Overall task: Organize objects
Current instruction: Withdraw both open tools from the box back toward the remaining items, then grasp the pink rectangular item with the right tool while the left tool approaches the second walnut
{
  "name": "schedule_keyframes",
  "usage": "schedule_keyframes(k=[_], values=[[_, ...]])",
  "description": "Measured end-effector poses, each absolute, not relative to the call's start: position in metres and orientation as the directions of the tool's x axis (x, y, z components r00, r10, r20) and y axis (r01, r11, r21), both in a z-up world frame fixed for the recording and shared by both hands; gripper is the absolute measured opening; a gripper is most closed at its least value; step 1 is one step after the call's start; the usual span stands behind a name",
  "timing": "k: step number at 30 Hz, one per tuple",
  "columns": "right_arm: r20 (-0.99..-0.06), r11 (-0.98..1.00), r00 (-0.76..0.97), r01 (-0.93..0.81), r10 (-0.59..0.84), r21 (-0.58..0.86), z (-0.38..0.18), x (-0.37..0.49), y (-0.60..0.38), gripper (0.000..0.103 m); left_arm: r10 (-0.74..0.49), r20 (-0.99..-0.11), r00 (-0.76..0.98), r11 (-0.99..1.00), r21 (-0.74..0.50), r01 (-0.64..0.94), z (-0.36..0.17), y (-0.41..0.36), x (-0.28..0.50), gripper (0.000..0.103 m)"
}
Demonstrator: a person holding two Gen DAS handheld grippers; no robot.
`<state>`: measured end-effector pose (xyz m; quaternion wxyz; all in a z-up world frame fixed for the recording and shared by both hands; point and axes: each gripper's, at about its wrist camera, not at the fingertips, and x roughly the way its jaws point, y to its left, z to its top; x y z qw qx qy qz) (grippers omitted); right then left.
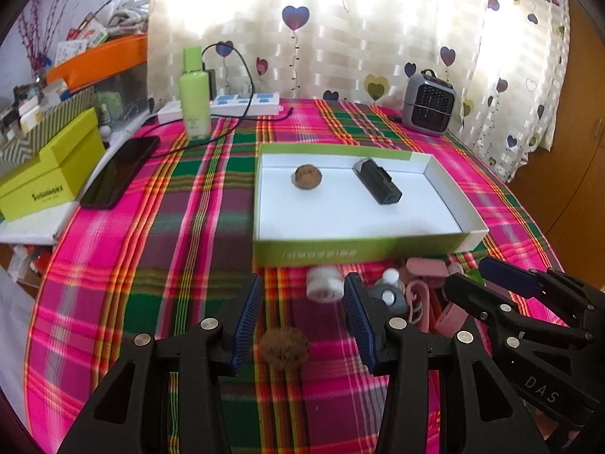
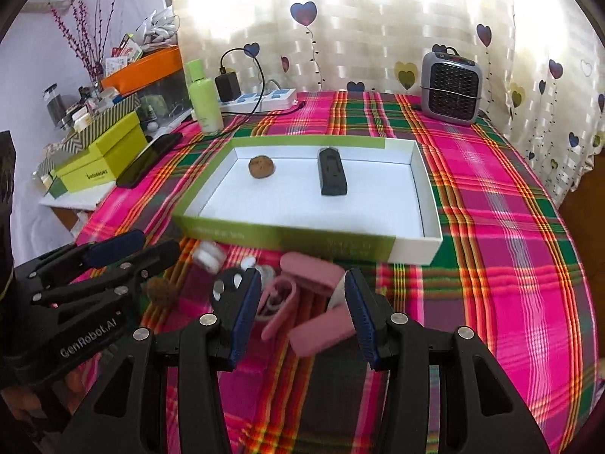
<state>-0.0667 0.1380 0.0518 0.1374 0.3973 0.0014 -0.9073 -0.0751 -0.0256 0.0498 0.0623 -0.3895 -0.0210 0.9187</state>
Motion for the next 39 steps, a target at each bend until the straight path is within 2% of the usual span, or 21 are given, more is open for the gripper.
schedule_keyframes(k=[9,15,39], values=[[-0.717,-0.965,-0.651,0.230,-0.249,0.126,0.044,-0.052,0.153,0.047,0.125,-0.718,-0.685,-0.991,-0.119,-0.057,0.034,-0.047,-0.051,0.044],[-0.709,-0.968,-0.662,0.214,-0.244,0.134,0.040,-0.047,0.165,0.047,0.166,-0.707,-0.688,-0.986,-0.132,-0.102,0.026,-0.050,-0.041,0.045],[-0.731,-0.962,-0.629,0.225,-0.263,0.153,0.027,-0.047,0.163,0.047,0.190,-0.747,-0.637,-0.982,-0.160,-0.105,0.007,-0.047,-0.067,0.045]])
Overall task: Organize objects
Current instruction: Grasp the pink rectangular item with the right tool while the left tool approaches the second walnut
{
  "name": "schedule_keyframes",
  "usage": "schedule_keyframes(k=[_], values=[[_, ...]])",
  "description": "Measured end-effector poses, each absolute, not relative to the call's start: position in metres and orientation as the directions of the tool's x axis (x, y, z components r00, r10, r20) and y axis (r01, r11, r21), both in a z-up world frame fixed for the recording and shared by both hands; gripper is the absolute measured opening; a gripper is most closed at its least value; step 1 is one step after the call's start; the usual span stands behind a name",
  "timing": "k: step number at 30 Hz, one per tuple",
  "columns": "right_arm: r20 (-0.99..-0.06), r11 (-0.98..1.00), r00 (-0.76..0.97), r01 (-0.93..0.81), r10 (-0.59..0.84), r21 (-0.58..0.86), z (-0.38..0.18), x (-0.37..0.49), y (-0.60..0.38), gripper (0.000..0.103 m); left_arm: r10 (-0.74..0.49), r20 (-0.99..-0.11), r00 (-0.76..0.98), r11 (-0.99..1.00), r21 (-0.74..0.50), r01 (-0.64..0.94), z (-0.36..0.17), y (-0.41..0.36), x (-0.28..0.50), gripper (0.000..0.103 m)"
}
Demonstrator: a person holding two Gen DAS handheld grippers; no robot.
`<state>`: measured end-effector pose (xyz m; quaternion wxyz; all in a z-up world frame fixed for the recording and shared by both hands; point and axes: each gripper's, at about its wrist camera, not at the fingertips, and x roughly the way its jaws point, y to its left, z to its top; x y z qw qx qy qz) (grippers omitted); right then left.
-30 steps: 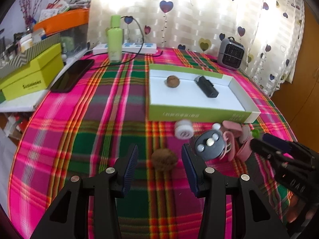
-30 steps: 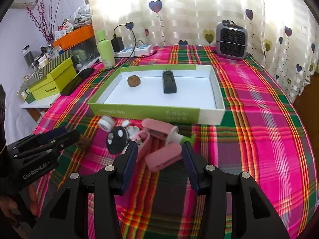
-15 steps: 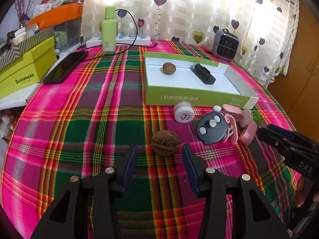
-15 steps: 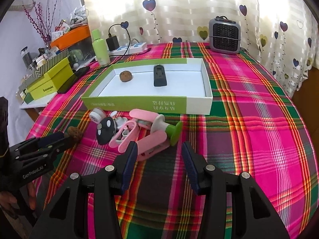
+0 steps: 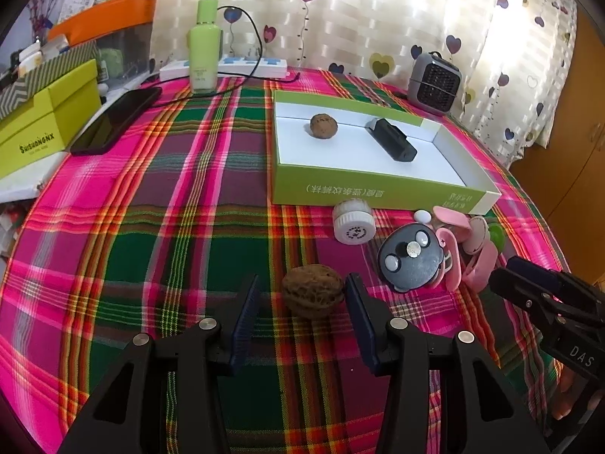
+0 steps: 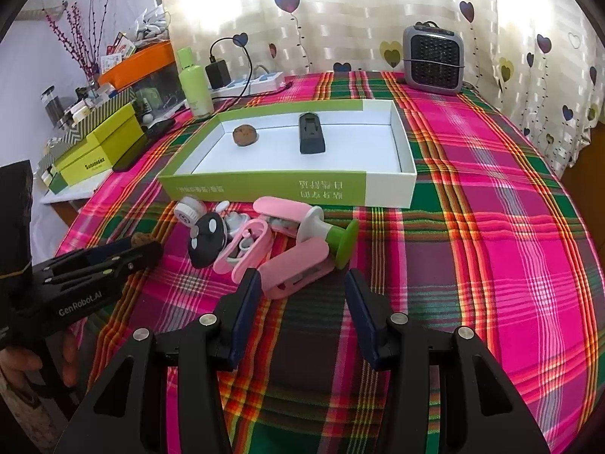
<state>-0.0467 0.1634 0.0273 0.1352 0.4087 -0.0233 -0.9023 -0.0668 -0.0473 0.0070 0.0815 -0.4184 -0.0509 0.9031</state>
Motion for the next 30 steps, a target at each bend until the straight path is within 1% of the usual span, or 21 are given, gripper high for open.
schedule_keyframes(k=[5,9,12,16,30], values=[[-0.728,-0.964,-0.634,0.212,-0.261,0.160,0.030,-0.051,0.158,0.047,0.193,-0.746,-0.637,-0.981,-0.166,-0.103,0.008,-0.047,-0.068,0.044],[-0.733,-0.973,-0.643,0.191,-0.223,0.128,0.031,-0.054,0.150,0.047,0.194,-0.746,-0.637,-0.981,-0.166,-0.103,0.008,-0.047,-0.068,0.044],[-0.731,-0.974,-0.646,0.181,-0.220,0.134,0.031,-0.056,0.146,0.047,0.195,-0.746,-0.637,-0.980,-0.169,-0.103,0.008,-0.047,-0.068,0.044],[-0.754,-0.986,-0.638,0.143,-0.155,0.081,0.025,-0.060,0.142,0.047,0.196,-0.746,-0.637,-0.980,-0.170,-0.103,0.008,-0.048,-0.068,0.044],[-0.783,-0.995,-0.615,0.086,-0.095,0.053,0.022,-0.053,0.163,0.047,0.206,-0.743,-0.637,-0.978,-0.183,-0.103,0.008,-0.049,-0.067,0.044]])
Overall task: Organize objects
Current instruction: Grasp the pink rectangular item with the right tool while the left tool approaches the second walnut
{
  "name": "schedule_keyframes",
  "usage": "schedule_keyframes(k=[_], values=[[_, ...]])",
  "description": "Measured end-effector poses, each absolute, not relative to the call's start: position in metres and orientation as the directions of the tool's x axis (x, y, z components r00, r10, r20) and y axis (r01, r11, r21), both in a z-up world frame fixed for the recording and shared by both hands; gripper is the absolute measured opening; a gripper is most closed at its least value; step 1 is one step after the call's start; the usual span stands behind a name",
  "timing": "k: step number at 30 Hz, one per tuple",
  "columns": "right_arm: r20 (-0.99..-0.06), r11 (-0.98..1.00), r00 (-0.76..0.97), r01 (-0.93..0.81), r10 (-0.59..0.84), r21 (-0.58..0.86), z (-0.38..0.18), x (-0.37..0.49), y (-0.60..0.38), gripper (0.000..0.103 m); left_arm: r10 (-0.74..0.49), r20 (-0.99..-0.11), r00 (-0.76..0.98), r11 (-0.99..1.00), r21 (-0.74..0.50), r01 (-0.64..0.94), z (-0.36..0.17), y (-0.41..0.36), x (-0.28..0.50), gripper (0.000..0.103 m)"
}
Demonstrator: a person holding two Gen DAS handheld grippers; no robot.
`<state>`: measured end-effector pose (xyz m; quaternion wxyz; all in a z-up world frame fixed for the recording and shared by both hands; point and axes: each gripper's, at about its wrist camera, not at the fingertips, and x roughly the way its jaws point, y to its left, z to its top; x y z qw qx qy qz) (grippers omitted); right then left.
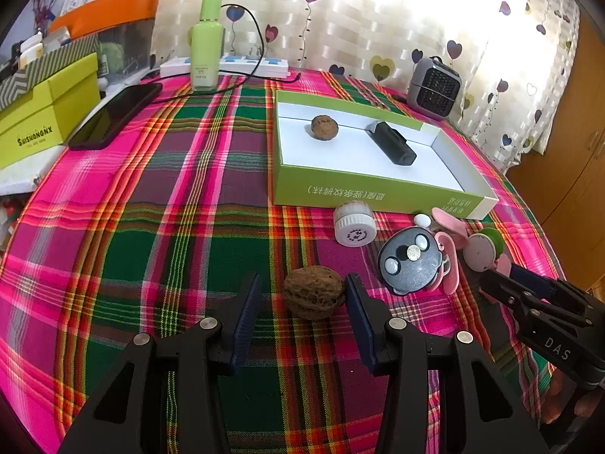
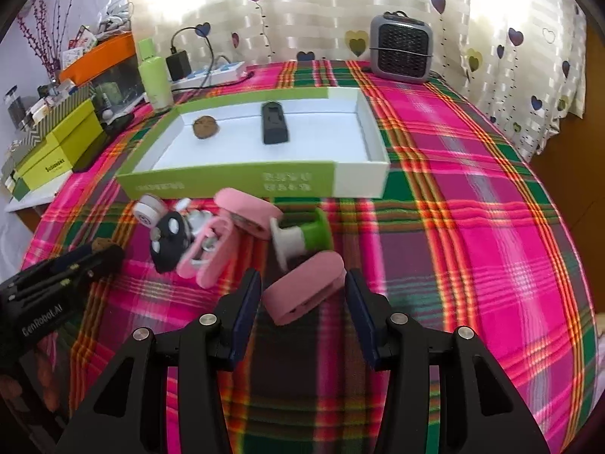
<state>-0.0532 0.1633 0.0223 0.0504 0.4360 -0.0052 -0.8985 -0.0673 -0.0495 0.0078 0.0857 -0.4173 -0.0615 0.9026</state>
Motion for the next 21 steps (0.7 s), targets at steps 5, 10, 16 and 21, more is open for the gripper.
schedule_keyframes(k=[5,10,16,21], values=[[-0.790,-0.997,-0.609,0.067,-0.069,0.035,0.020,-0.050,0.175,0.047,0.207,-0.742,-0.637,-0.977,-0.184,-0.103,0.008,-0.049,-0.067,0.044],[-0.791,-0.998,-0.610,0.050,-0.055,0.031,0.020,-0.047,0.188,0.047,0.206,-0.743,-0.637,-0.978,-0.183,-0.103,0.008,-0.049,-0.067,0.044],[-0.784,-0.997,-0.616,0.069,-0.073,0.038,0.018,-0.047,0.195,0.047,0.201,-0.744,-0.637,-0.979,-0.175,-0.103,0.008,-0.049,-0.067,0.044],[-0.780,-0.994,-0.618,0.102,-0.097,0.042,0.015,-0.049,0.191,0.047,0.200,-0.744,-0.637,-0.979,-0.174,-0.103,0.008,-0.049,-0.067,0.044]])
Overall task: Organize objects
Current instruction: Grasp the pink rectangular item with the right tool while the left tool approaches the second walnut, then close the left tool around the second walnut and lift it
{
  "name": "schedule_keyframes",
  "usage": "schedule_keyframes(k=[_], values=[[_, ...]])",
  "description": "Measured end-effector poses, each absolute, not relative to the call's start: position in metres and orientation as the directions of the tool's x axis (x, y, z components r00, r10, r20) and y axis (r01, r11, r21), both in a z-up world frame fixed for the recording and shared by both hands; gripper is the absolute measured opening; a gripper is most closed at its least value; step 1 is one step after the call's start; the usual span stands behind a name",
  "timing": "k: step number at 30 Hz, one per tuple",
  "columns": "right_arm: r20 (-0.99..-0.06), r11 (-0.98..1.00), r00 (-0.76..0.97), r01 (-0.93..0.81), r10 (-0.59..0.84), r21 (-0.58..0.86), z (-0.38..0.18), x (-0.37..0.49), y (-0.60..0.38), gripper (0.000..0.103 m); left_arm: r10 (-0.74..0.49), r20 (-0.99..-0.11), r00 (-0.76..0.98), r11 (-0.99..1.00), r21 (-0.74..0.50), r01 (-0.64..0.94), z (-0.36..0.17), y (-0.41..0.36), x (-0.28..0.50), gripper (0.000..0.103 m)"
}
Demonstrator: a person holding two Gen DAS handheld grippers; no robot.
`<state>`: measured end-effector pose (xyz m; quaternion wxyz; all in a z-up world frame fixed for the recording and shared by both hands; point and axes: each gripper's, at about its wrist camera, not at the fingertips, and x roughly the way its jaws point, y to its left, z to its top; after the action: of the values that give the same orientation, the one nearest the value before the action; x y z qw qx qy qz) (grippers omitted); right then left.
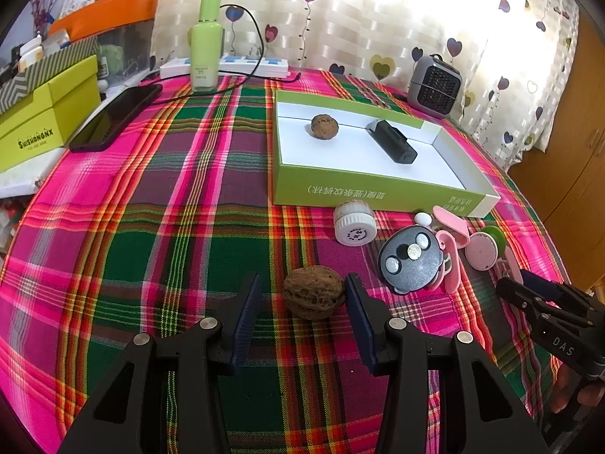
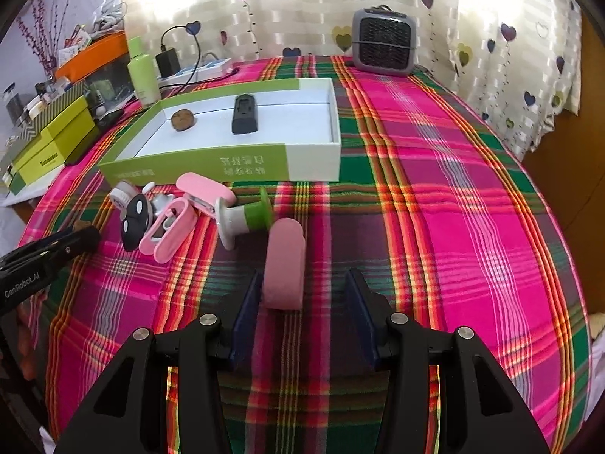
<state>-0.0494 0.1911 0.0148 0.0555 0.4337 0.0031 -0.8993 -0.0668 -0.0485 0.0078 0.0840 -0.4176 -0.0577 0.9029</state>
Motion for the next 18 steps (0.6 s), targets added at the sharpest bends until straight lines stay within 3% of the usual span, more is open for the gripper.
schedule_keyframes(k=[12,14,18], values=[[-0.779,-0.991,-0.618,0.125,-0.108,0.038,0.0139,-0.0550,0.1887,0.047,0.188,-0.747,-0.637,-0.982,-0.159,-0.103,0.0075,-0.0467,-0.0663,0.044],[-0.778,-0.991,-0.618,0.127,-0.110,0.040,0.0142,-0.0549,0.1889,0.042,0.186,-0.748,-0.637,-0.982,-0.157,-0.103,0.0075,-0.0464,-0.0661,0.044],[-0.777,-0.991,-0.620,0.124,-0.112,0.044,0.0145,-0.0551,0.1892,0.038,0.169,-0.750,-0.640,-0.985,-0.149,-0.085,0.0068,-0.0496,-0.0660,0.035]])
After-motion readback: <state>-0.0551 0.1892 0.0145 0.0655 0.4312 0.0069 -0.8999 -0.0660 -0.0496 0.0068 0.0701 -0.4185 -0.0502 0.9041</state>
